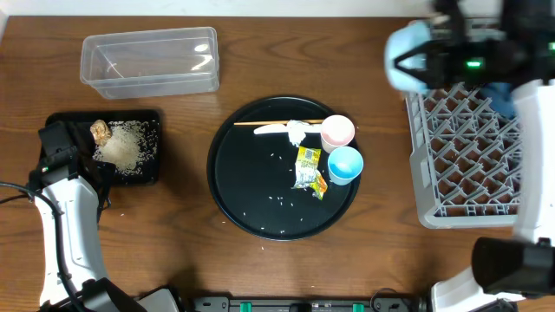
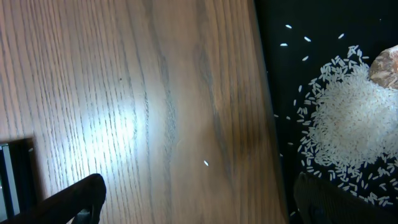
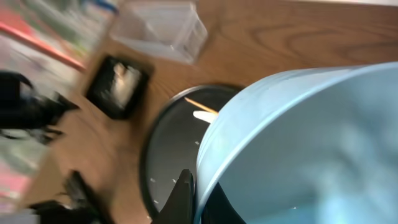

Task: Sort waste into correct bins and load items into the dishwasher rack
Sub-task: 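Carry the light-blue bowl right over the dish rack, right gripper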

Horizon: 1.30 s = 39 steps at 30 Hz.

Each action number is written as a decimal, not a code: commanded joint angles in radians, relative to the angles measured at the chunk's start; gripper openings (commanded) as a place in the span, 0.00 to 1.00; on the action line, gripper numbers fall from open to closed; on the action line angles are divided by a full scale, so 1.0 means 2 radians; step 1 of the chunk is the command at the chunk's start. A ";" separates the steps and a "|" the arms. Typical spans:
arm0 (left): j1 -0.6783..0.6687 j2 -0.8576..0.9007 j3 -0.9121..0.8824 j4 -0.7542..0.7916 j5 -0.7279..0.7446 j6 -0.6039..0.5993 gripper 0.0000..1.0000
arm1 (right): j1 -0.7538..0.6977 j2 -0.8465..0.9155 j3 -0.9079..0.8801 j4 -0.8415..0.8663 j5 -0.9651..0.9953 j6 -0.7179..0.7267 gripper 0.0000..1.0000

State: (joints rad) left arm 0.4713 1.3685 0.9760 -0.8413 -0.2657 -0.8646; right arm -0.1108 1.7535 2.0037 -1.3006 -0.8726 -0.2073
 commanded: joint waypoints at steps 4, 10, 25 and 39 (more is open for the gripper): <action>0.003 0.001 0.005 -0.003 -0.008 -0.004 0.98 | -0.114 0.014 -0.031 -0.014 -0.212 -0.088 0.01; 0.003 0.001 0.005 -0.003 -0.008 -0.005 0.98 | -0.192 0.014 -0.058 -0.011 -0.213 -0.115 0.01; 0.003 0.001 0.005 -0.003 -0.008 -0.005 0.98 | -0.284 0.016 -0.169 0.099 -0.209 -0.118 0.01; 0.003 0.001 0.005 -0.003 -0.008 -0.005 0.98 | -0.284 0.016 -0.281 0.290 -0.275 -0.129 0.01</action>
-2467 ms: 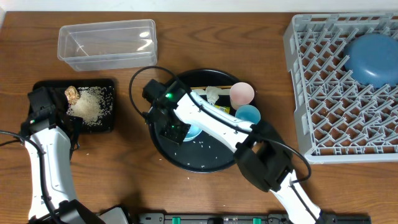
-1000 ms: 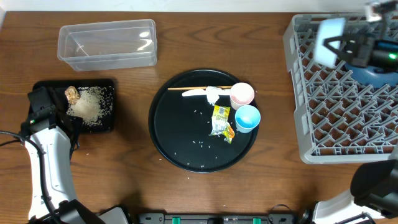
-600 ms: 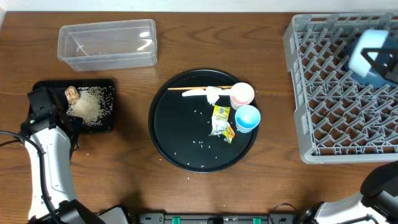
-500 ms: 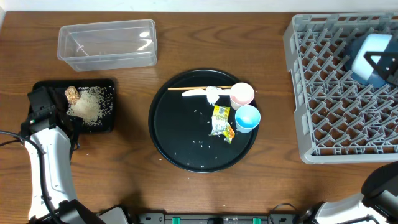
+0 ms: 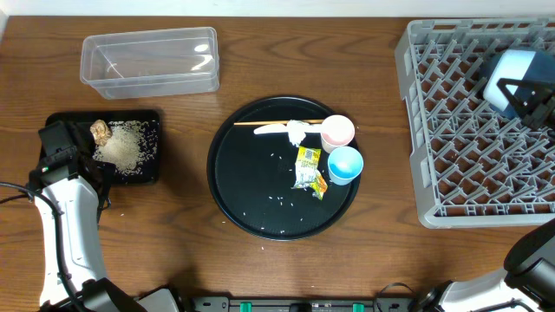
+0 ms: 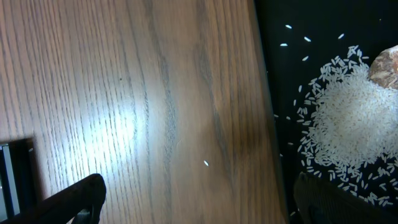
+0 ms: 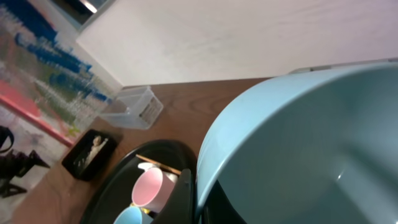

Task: Sort waste into correct bins and load items into the dishwasher rack
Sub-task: 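Carry the light-blue bowl right over the dish rack, right gripper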

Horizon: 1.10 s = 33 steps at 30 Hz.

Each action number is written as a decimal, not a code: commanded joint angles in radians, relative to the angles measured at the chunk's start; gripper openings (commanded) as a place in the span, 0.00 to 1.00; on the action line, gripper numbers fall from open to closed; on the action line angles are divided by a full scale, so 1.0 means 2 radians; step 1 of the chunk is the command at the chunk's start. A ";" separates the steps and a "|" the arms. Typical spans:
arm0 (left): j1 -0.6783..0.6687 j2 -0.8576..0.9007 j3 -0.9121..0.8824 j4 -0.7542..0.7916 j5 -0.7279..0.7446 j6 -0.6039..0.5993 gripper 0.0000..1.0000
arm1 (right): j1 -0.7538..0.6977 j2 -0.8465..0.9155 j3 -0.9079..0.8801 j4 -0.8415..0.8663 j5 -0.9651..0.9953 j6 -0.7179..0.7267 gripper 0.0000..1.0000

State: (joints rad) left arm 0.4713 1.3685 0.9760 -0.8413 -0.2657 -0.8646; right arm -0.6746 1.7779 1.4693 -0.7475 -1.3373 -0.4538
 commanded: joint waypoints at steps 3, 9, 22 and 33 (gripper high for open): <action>0.003 0.001 0.005 -0.003 -0.008 -0.005 0.98 | -0.002 0.004 -0.027 0.037 -0.043 -0.006 0.01; 0.003 0.001 0.005 -0.003 -0.008 -0.005 0.98 | -0.002 0.005 -0.040 0.058 -0.035 -0.006 0.01; 0.003 0.001 0.005 -0.003 -0.008 -0.005 0.98 | -0.002 0.071 -0.041 0.060 -0.026 0.019 0.01; 0.003 0.001 0.005 -0.003 -0.008 -0.005 0.98 | -0.003 0.086 -0.041 0.039 0.014 0.025 0.01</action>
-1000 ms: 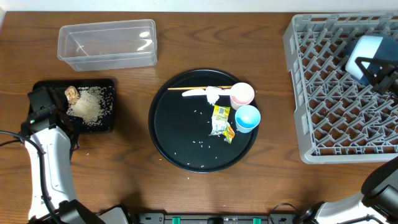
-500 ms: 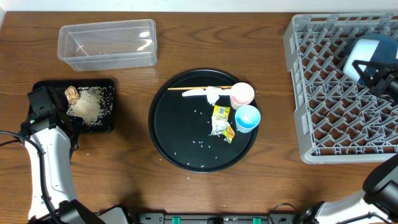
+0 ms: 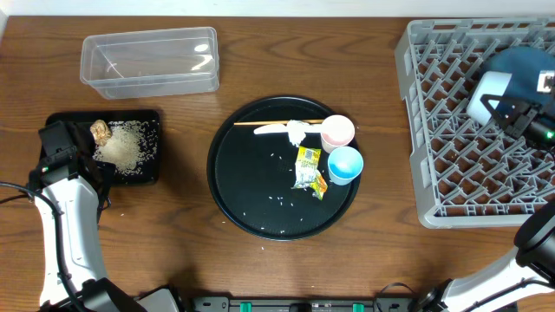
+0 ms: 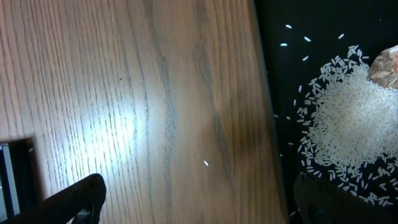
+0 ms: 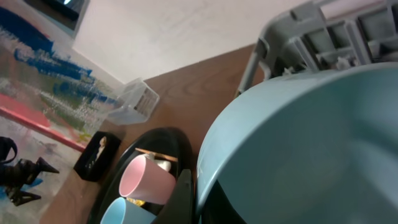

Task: Sort waste into correct bins and load items into the dishwasher rack
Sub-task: 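Carry the light-blue bowl right over the dish rack, right gripper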

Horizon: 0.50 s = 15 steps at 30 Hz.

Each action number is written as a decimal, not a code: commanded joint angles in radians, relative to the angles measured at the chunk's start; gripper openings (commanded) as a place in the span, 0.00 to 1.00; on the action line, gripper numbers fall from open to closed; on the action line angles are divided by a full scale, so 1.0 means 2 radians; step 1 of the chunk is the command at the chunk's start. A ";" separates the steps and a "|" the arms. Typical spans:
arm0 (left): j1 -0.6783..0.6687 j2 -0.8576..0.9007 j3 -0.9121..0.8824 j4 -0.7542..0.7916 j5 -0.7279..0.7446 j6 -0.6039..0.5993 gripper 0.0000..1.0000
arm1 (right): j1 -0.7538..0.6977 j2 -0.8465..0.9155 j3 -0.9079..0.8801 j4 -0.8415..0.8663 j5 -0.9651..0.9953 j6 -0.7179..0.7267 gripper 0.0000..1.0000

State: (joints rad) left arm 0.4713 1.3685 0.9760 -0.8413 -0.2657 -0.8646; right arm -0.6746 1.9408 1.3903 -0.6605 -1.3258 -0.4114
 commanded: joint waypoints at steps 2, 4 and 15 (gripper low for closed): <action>0.003 0.001 0.005 -0.003 -0.008 -0.005 0.98 | -0.003 0.004 -0.001 -0.009 0.019 0.004 0.01; 0.003 0.001 0.005 -0.003 -0.008 -0.005 0.98 | -0.004 0.004 -0.001 -0.012 0.024 0.004 0.01; 0.003 0.001 0.005 -0.003 -0.008 -0.005 0.98 | -0.008 0.004 -0.001 -0.015 0.023 0.039 0.06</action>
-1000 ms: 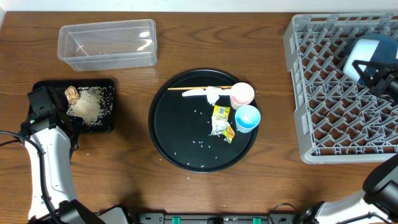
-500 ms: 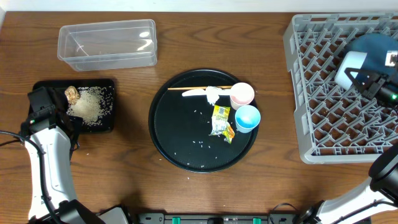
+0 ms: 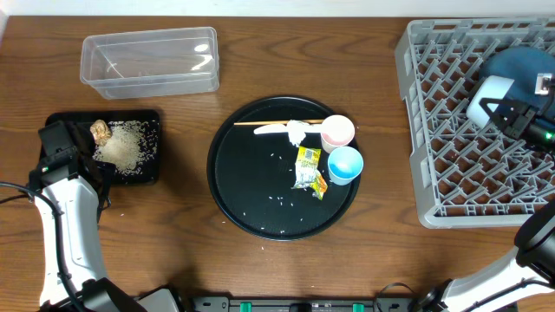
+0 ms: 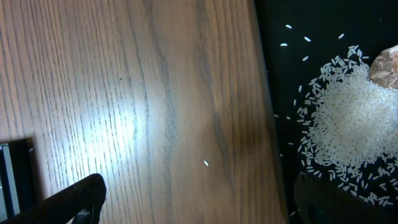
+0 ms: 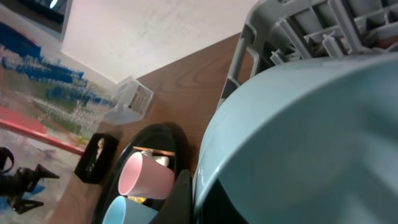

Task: Sort waste into correct bins and load items into the dishwasher rack
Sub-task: 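Carry the light-blue bowl right over the dish rack, right gripper, then lower the bowl into the rack beside the blue plate, right gripper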

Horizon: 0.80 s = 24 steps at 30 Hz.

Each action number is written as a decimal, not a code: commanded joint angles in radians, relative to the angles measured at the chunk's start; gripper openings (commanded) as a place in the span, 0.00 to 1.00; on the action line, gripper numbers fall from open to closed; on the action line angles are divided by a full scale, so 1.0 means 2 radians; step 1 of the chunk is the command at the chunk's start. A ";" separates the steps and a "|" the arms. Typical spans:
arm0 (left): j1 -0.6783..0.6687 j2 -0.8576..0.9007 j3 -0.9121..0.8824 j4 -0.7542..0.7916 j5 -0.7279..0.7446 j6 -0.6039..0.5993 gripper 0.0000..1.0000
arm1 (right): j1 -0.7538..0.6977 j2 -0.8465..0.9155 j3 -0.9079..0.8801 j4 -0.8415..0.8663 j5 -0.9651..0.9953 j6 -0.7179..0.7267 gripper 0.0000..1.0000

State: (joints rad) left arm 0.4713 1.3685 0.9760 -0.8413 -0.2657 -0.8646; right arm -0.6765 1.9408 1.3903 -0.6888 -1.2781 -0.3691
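Note:
My right gripper (image 3: 513, 113) (image 5: 200, 199) is shut on the rim of a light blue bowl (image 3: 496, 80) (image 5: 298, 137), held on edge among the tines of the grey dishwasher rack (image 3: 451, 130) (image 5: 292, 28). The black round tray (image 3: 251, 199) carries a pink cup (image 3: 337, 132) (image 5: 147, 174), a blue cup (image 3: 344, 164), a yellow wrapper (image 3: 308, 169), a chopstick (image 3: 269, 123) and a white crumpled piece (image 3: 296, 132). My left gripper (image 3: 57, 144) (image 4: 199, 202) hangs open over bare wood beside the black bin (image 3: 146, 169) of rice (image 4: 348, 134).
A clear plastic bin (image 3: 149, 61) stands at the back left. A brown food scrap (image 3: 101, 132) lies in the black bin with the rice. Loose rice grains dot the tray. The rack fills the right side of the table (image 3: 173, 251).
The right gripper has tipped the bowl a little further down among the rack's tines. The left arm has not moved.
My right gripper held the bowl above the rack's back left corner. Then it held it over the rack's right part. Then the bowl stood on edge lower in the rack, where it is now. The left arm stayed open by the black bin throughout.

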 commanded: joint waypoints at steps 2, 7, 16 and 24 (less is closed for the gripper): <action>0.003 0.001 0.005 -0.003 -0.008 -0.005 0.98 | -0.007 0.004 -0.001 0.001 -0.001 0.032 0.20; 0.003 0.001 0.005 -0.003 -0.008 -0.005 0.98 | -0.007 0.000 0.000 0.018 0.000 0.087 0.32; 0.003 0.001 0.005 -0.003 -0.008 -0.005 0.98 | -0.006 -0.045 0.002 0.019 0.114 0.143 0.32; 0.003 0.001 0.005 -0.003 -0.008 -0.005 0.98 | 0.010 -0.076 0.002 0.021 0.170 0.172 0.24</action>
State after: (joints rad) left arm 0.4713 1.3685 0.9760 -0.8413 -0.2657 -0.8646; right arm -0.6716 1.8179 1.3903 -0.6445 -1.0313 -0.0738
